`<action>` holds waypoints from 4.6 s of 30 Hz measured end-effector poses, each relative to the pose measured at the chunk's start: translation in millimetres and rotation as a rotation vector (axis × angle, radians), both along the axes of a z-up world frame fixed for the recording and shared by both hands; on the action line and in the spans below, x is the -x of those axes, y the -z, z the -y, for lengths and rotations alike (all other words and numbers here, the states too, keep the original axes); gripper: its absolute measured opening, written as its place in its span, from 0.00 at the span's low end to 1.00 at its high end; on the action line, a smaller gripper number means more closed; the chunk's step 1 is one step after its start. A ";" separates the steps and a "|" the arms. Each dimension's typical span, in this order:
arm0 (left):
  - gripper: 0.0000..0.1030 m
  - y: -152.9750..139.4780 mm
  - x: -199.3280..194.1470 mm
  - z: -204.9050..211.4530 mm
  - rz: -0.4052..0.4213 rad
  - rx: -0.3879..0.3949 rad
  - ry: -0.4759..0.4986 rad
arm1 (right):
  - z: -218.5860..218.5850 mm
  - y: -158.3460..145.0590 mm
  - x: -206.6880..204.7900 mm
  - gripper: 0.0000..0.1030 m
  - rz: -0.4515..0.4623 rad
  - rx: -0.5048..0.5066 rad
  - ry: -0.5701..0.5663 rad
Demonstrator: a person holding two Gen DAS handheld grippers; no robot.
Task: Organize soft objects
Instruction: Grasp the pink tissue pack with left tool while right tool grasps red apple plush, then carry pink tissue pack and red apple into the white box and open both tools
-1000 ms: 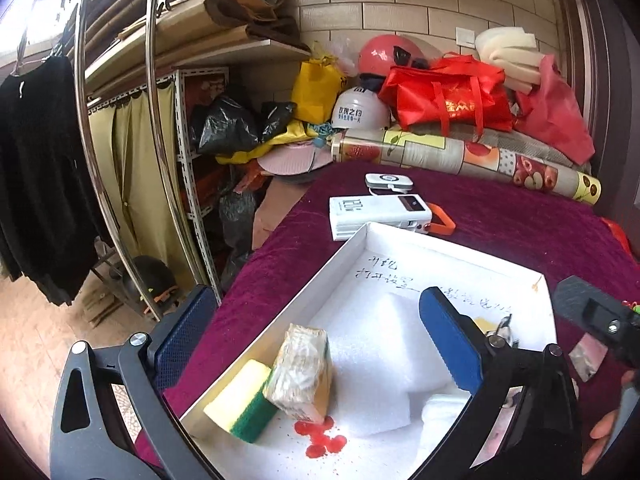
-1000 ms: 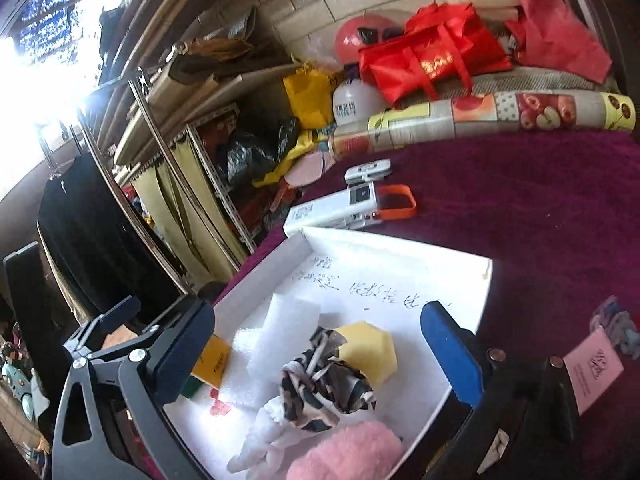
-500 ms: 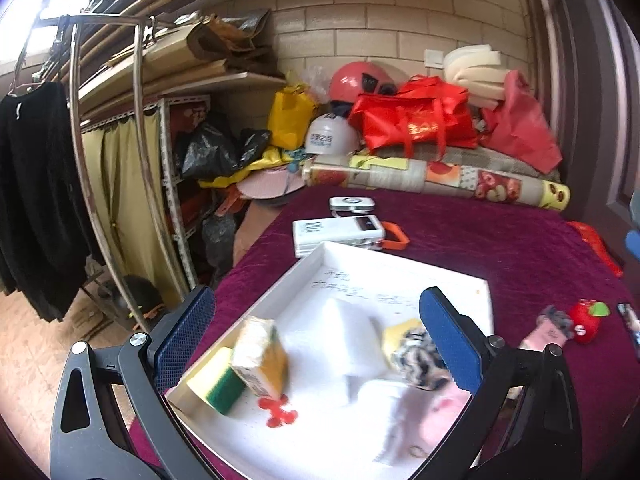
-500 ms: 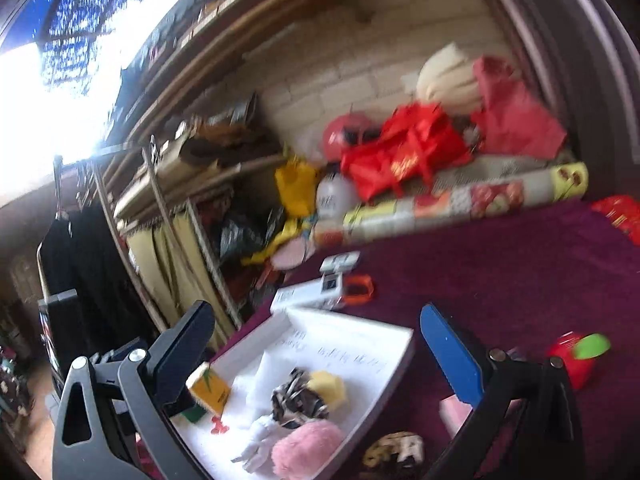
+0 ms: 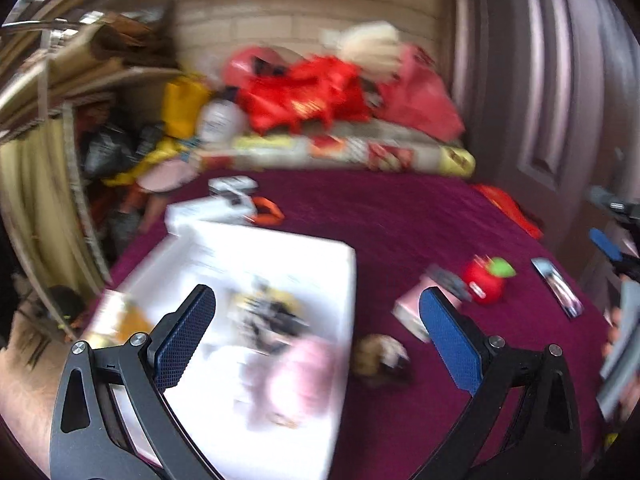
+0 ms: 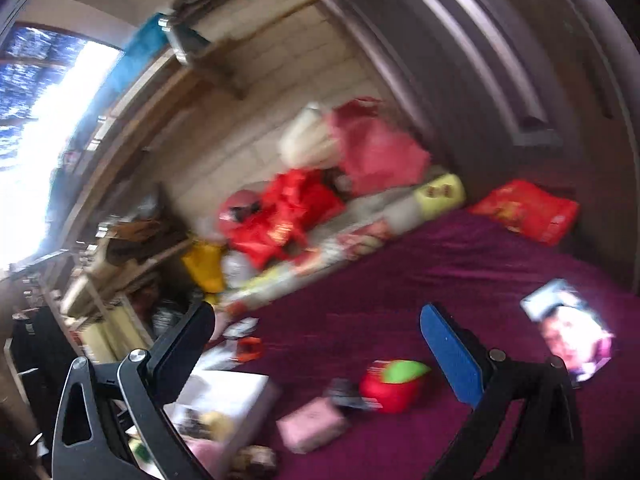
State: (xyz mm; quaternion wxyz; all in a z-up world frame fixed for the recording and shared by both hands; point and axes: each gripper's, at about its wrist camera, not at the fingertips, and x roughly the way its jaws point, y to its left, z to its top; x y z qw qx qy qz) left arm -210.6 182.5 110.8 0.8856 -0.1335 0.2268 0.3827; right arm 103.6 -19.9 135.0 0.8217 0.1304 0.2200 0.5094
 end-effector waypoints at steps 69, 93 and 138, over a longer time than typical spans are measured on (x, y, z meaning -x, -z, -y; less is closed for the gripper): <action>0.55 -29.2 2.0 57.4 0.088 -0.090 0.066 | -20.5 -13.1 77.5 0.55 0.003 0.058 -0.272; 0.56 -38.1 121.6 -10.1 0.202 -0.098 -0.290 | -58.1 -11.1 118.7 0.55 0.047 0.123 -0.387; 1.00 30.7 74.6 -109.7 -0.033 -0.003 -0.424 | -212.5 56.1 140.7 1.00 -0.054 0.255 -0.512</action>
